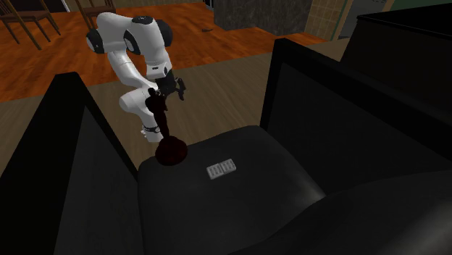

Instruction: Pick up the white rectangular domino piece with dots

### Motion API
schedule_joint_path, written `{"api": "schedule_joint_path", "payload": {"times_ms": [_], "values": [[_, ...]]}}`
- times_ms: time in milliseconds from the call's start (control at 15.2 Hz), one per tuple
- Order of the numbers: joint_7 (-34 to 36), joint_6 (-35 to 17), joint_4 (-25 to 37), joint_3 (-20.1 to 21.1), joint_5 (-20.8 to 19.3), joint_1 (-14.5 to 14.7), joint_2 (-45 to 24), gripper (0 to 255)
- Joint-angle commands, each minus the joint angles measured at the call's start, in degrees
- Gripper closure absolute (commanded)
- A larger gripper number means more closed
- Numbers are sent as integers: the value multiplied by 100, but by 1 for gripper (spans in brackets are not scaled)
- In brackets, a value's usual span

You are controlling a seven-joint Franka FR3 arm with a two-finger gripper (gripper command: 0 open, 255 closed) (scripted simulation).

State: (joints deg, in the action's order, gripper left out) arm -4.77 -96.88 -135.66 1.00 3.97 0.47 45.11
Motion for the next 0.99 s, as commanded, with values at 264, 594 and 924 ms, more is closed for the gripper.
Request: {"api": "schedule_joint_path", "payload": {"times_ms": [264,594,924], "values": [[-1044,-263,502,-434,-226,148,-887,0],[-2307,-452,1361,-870,-331,362,-2079,0],[-3530,-458,2452,-1164,-255,539,-3328,0]]}}
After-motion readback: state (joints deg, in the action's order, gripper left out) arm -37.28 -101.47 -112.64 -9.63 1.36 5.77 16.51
